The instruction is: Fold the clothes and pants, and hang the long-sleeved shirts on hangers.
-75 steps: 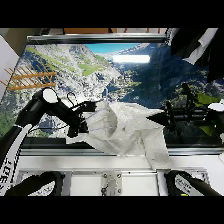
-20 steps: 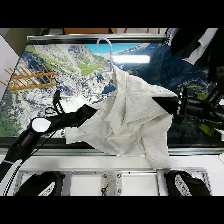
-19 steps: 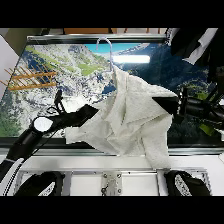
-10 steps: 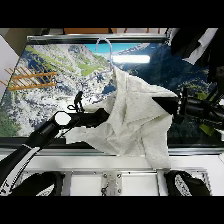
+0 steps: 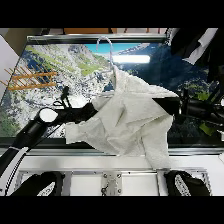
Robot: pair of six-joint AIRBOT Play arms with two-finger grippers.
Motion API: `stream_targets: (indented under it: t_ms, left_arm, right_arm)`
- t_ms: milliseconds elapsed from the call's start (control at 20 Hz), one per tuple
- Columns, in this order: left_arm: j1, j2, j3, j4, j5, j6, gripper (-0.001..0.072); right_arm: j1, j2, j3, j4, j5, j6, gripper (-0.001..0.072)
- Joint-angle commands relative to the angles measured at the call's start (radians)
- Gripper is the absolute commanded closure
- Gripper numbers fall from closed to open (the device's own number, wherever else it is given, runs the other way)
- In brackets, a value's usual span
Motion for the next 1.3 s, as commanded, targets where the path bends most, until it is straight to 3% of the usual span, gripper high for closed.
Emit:
stream_targets:
  t_ms: [0,350,750,1250]
  left_arm:
    - [0.119,0.068,0.001,0.035,-0.090,0.035,0.0686]
    - [0.129,0.001,0.019,0.031,-0.128,0.052,0.0686]
    - [0.009,-0.153,0.272,0.036,-0.240,0.131,0.0686]
    - [0.174,-0.177,0.287,0.035,-0.288,0.134,0.0686]
  right_arm:
    - [0.001,0.027,0.001,0.047,-0.008,0.064,0.0694]
    - [0.002,0.061,0.001,0.123,-0.008,0.092,0.0694]
    - [0.047,0.074,0.001,0.157,-0.130,0.137,0.0695]
    - [0.051,0.075,0.001,0.157,-0.124,0.163,0.0695]
